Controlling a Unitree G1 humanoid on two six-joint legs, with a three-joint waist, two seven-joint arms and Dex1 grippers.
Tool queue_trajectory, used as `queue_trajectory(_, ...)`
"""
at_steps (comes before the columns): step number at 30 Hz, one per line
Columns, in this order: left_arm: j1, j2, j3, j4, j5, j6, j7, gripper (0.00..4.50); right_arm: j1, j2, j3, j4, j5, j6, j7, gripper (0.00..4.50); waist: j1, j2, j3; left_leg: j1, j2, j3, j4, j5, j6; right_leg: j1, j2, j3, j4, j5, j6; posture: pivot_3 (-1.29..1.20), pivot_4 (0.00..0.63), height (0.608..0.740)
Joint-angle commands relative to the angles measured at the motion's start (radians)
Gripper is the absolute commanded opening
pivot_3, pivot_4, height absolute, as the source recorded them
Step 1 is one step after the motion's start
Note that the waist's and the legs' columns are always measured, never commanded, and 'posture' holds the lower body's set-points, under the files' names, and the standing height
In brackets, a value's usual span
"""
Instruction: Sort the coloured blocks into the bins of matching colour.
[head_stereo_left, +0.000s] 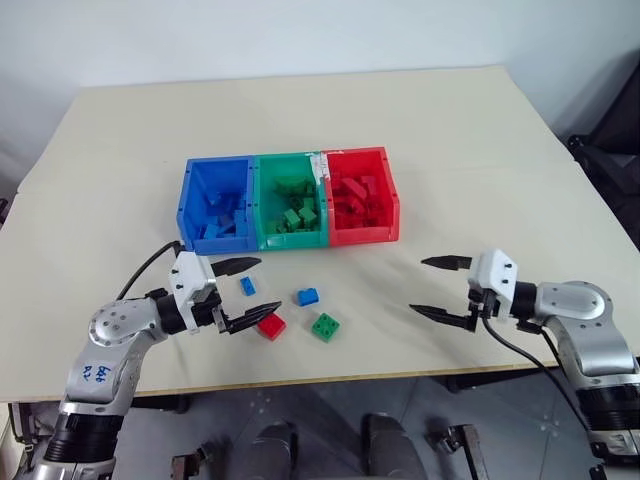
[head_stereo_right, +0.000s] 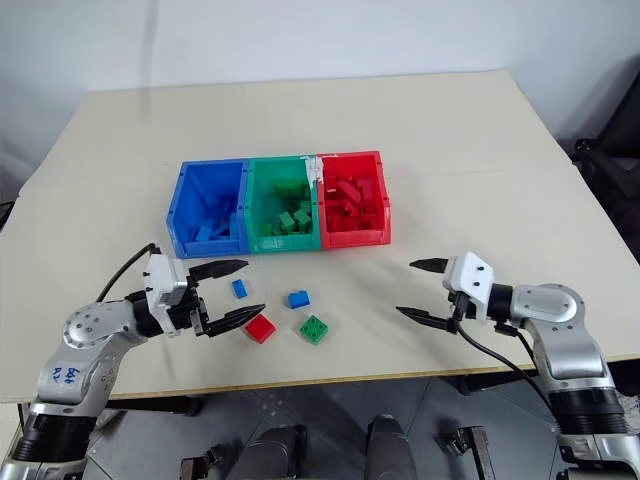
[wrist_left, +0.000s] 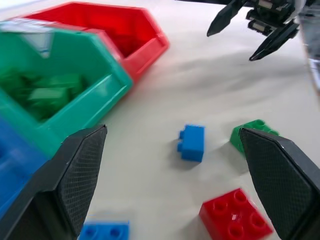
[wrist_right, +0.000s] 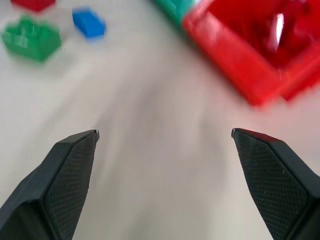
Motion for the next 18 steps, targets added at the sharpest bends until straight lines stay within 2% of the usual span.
queue_trajectory(1,-0.009,0.01,0.015,0.009,0.003,-0.035,-0.021,4.5,-0.026,-0.006,-0.01,-0.034,0.036,0.015,-0.002,4.45,0.002,0.0,0.0,0.0,0.001,0.0,0.0,0.0,0.0,0.0,0.0,0.0,0.0,0.0,0.0,0.0,0.15,0.74)
queue_trajectory(4,0.023,0.024,0.056,0.006,-0.014,-0.033,-0.025,4.5,-0.113,0.004,0.073,-0.086,0.059,0.198,0.015,4.45,0.002,0.0,0.0,0.0,0.001,0.0,0.002,0.0,0.0,0.0,0.001,0.0,0.0,0.001,0.0,0.0,0.15,0.74)
queue_trajectory(8,0.099,0.043,0.116,-0.017,-0.027,-0.032,-0.026,4.5,-0.268,0.059,0.217,-0.084,0.002,0.324,0.006,4.45,0.002,0.0,0.0,0.0,0.007,0.0,0.002,-0.001,-0.001,-0.001,0.002,0.002,0.0,0.001,-0.001,0.0,0.15,0.74)
queue_trajectory(14,0.233,0.058,0.214,-0.058,-0.038,-0.037,-0.009,4.5,-0.492,0.212,0.376,0.038,-0.078,0.413,-0.009,4.45,0.01,0.0,0.0,-0.001,0.008,-0.002,0.002,-0.002,-0.001,-0.003,0.002,0.002,0.0,0.002,-0.002,0.0,0.15,0.74)
queue_trajectory(18,0.304,0.044,0.258,-0.098,-0.042,-0.045,0.017,4.5,-0.571,0.27,0.473,0.125,-0.135,0.399,0.039,4.45,0.011,-0.001,0.0,-0.001,0.008,-0.005,0.002,-0.002,-0.001,-0.002,0.002,0.001,-0.001,0.003,-0.003,0.0,0.15,0.74)
